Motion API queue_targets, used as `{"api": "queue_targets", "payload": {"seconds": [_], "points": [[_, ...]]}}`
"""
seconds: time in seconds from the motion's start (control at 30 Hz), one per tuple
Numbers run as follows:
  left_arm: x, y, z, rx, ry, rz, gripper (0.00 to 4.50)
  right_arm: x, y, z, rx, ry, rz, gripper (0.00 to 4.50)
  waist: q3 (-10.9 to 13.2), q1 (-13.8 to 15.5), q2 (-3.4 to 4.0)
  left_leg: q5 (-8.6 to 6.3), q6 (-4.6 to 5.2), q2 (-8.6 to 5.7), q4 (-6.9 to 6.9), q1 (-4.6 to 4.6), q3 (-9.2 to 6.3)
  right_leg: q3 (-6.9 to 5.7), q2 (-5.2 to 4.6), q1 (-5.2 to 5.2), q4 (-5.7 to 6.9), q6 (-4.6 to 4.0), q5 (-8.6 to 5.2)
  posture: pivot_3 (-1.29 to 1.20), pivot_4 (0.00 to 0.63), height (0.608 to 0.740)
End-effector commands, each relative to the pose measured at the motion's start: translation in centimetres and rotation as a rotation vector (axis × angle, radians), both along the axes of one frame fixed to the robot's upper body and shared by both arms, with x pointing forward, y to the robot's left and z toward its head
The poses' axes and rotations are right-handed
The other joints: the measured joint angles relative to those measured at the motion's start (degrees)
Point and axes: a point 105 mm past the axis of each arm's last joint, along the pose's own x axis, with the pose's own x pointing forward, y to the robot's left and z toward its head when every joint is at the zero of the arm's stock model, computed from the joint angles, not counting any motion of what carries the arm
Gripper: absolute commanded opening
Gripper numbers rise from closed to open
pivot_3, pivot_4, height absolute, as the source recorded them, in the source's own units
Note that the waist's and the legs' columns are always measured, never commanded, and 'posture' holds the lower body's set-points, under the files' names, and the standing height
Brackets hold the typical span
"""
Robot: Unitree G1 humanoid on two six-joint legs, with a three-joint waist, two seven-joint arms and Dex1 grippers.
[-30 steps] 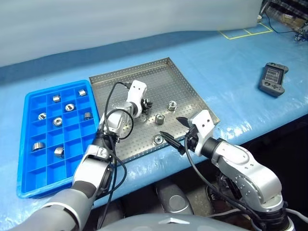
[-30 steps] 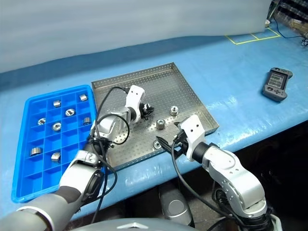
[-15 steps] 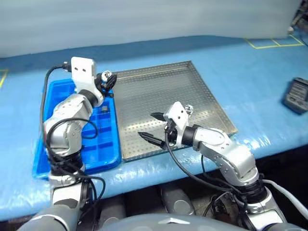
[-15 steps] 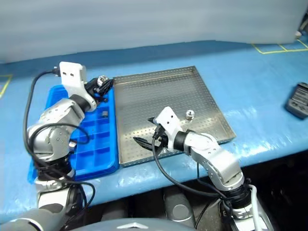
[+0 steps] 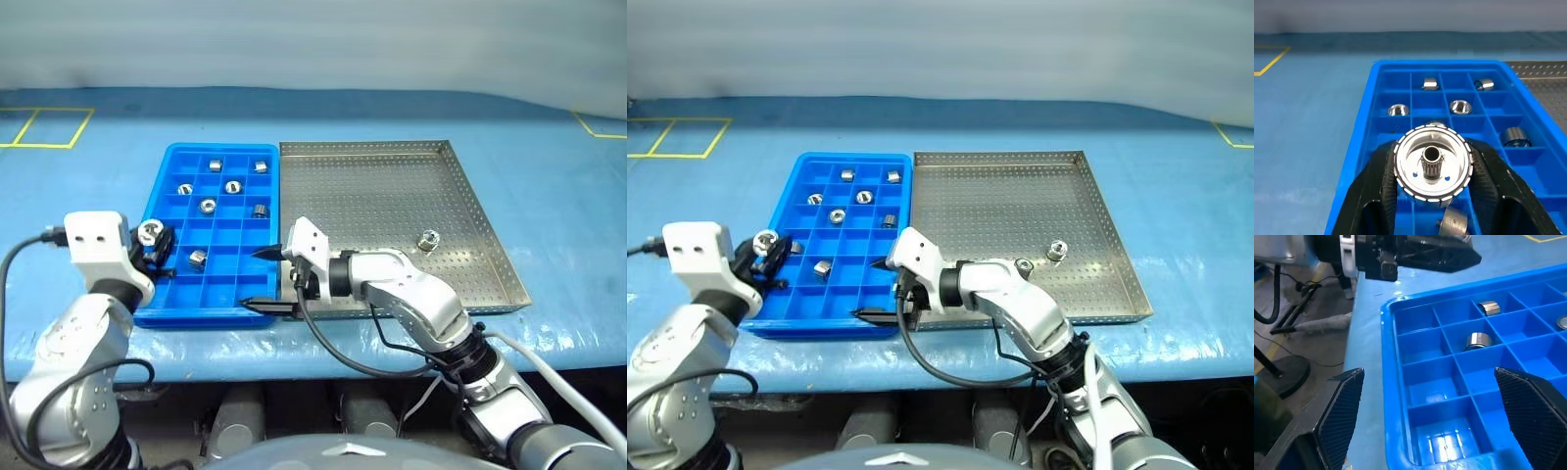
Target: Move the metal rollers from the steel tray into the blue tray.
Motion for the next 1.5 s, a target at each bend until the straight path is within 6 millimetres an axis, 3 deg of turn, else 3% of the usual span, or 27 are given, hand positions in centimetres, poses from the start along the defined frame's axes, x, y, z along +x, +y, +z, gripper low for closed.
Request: {"api": "queue_targets", "payload": {"seconds": [0.03, 0.2, 0.4, 0.67, 0.7, 0.9, 1.13, 1.37, 1.5], "points": [[-1.0, -0.1, 0.2, -0.001, -0.023, 0.018, 1.70, -0.5, 0.7, 1.2, 0.039, -0.040, 0.054, 4.50, 0.00, 0.31, 0.00, 0.01, -0.01, 0.01, 0.00, 0.01, 0.00, -0.01, 0.00, 0.00, 0.01, -0.06, -0.03, 0.20, 0.150, 0.740], [-1.9, 1.1, -2.4, -0.043, 0.053, 0.115, 1.70, -0.9, 0.8, 0.9, 0.043, -0.025, 0.060, 4.50, -0.01, 0.42, -0.02, 0.06, -0.10, 0.02, 0.00, 0.01, -0.02, -0.05, 0.00, 0.01, 0.01, -0.17, -0.06, 0.18, 0.150, 0.740], [-2.0, 1.1, -3.6, -0.100, 0.086, 0.133, 1.70, -0.9, 0.0, 0.8, 0.051, -0.006, 0.018, 4.50, -0.02, 0.15, -0.04, 0.06, -0.11, 0.04, 0.00, 0.01, -0.02, -0.05, 0.03, -0.01, 0.01, -0.22, -0.07, 0.14, 0.150, 0.740], [-0.8, 0.1, -3.4, -0.116, 0.085, 0.058, 4.30, -0.4, -1.6, 1.0, 0.062, -0.009, -0.087, 4.50, -0.02, -0.31, -0.04, 0.06, -0.11, 0.05, -0.01, 0.01, 0.01, -0.04, 0.03, -0.04, 0.01, -0.24, -0.09, 0.06, 0.150, 0.740], [-0.5, 0.0, -3.3, -0.113, 0.082, 0.049, 4.46, -0.3, -1.8, 1.0, 0.061, -0.010, -0.102, 4.50, -0.02, -0.51, -0.04, 0.06, -0.11, 0.05, -0.01, 0.00, 0.00, -0.05, 0.03, -0.04, 0.01, -0.24, -0.09, 0.05, 0.150, 0.740], [1.4, -1.9, -0.9, -0.041, -0.060, -0.078, 4.46, 1.4, -4.7, 1.2, 0.046, -0.033, -0.297, 4.50, -0.02, -1.69, -0.04, 0.06, -0.11, 0.05, -0.01, -0.02, 0.04, -0.01, 0.02, -0.05, -0.01, -0.24, -0.08, 0.00, 0.150, 0.740], [2.6, -8.6, 0.1, -0.047, -0.182, -0.398, 4.46, 3.2, -10.9, -0.7, -0.083, -0.034, -0.618, 4.50, -0.03, -3.26, -0.05, 0.06, -0.11, 0.01, -0.02, -0.05, 0.11, 0.05, -0.02, -0.07, -0.06, -0.23, -0.08, -0.09, 0.150, 0.740], [2.6, -12.4, 0.2, -0.002, -0.266, -0.600, 4.46, 5.8, -15.4, -1.6, -0.104, -0.015, -0.963, 4.50, -0.04, -6.53, 0.00, 0.06, -0.11, 0.06, -0.03, -0.01, 0.17, 0.15, 0.06, -0.11, 0.02, -0.21, -0.07, -0.15, 0.150, 0.740], [2.0, -13.9, 0.1, -0.011, -0.280, -0.712, 4.46, 7.4, -16.8, -1.9, -0.084, 0.000, -1.123, 4.50, -0.04, -7.86, 0.00, 0.06, -0.10, 0.06, -0.05, -0.02, 0.21, 0.19, 0.05, -0.11, 0.00, -0.19, -0.06, -0.16, 0.150, 0.740]]}}
